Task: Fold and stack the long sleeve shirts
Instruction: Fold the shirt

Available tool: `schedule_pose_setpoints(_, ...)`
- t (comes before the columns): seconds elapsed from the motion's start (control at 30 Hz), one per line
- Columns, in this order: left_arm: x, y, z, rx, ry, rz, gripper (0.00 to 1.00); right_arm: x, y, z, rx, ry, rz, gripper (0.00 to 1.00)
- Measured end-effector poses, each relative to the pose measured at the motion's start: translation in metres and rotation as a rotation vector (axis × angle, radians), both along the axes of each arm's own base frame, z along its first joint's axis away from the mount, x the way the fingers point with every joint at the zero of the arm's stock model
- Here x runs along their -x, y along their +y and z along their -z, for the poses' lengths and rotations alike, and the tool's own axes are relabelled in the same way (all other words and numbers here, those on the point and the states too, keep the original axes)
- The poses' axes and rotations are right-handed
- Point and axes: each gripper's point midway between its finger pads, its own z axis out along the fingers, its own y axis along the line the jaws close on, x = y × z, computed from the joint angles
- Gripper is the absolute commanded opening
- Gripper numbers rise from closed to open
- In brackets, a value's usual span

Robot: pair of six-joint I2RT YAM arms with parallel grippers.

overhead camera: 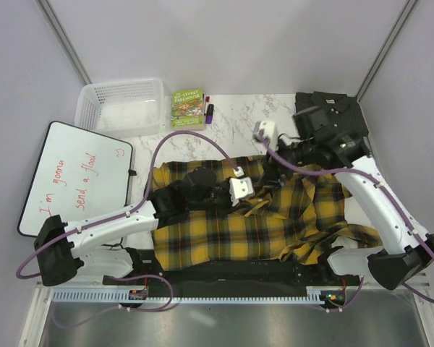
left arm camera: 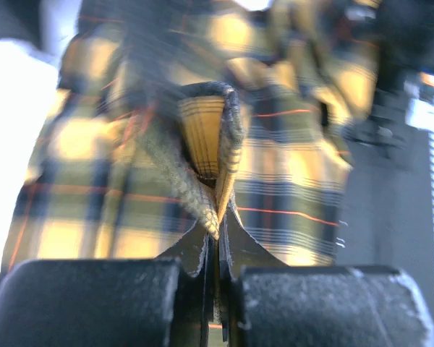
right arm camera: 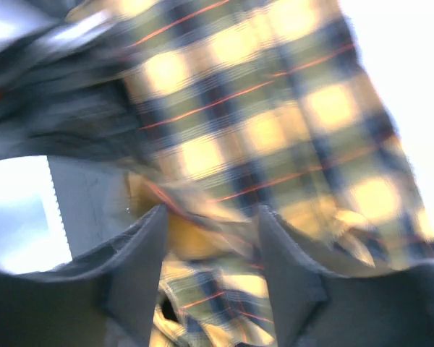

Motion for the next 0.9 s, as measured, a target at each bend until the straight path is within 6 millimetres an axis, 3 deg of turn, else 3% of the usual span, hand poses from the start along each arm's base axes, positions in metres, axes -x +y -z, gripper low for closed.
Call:
schedule_pose_setpoints(0.07,0.019,-0.006,-0.004,-0.018,-0.015,0.096,0.02,-0.024,-0.018,-0.015,-0.038,-0.015,0.103,0.76)
schedule_pose_setpoints(0.2,0.085,-0.025,-0.014,-0.074,-0.088,0.379,0.02,-0.078,-0.074,-0.047,-0.090,-0.087,0.346,0.77)
schedule_pose_setpoints(0.33,0.144,-0.056,-0.026,-0.120,-0.154,0.614,0.02,-0.111,-0.103,-0.042,-0.101,-0.054,0.439,0.73)
schedule_pose_setpoints(0.43,0.166,-0.071,-0.016,-0.192,-0.196,0.706,0.05,-0.131,-0.117,-0.011,-0.066,0.035,0.461,0.68)
schedule_pose_setpoints(0.47,0.172,-0.074,-0.008,-0.227,-0.215,0.725,0.06,-0.135,-0.121,0.003,-0.048,0.070,0.461,0.63)
schedule_pose_setpoints(0.57,0.185,-0.070,0.018,-0.330,-0.265,0.773,0.07,-0.138,-0.130,0.044,0.013,0.163,0.442,0.55)
schedule_pose_setpoints(0.63,0.192,-0.064,0.031,-0.392,-0.310,0.803,0.08,-0.127,-0.133,0.074,0.057,0.235,0.415,0.52)
schedule_pose_setpoints(0.73,0.202,-0.058,0.034,-0.427,-0.388,0.852,0.07,-0.104,-0.137,0.112,0.114,0.339,0.371,0.45)
schedule_pose_setpoints(0.9,0.229,-0.042,0.033,-0.434,-0.522,0.948,0.07,-0.076,-0.143,0.156,0.184,0.475,0.329,0.43)
